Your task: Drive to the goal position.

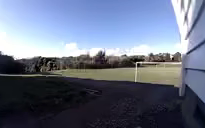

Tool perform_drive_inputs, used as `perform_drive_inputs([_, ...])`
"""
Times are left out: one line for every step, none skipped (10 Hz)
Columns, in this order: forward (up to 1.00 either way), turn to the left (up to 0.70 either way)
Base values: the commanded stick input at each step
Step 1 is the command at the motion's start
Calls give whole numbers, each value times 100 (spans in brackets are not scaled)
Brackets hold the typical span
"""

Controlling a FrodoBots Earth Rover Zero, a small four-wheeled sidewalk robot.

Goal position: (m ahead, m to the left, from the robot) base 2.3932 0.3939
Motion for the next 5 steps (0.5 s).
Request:
perform_drive_inputs([4, 0])
perform_drive_inputs([4, 0])
perform_drive_inputs([4, 0])
perform_drive_inputs([4, 0])
perform_drive_inputs([4, 0])
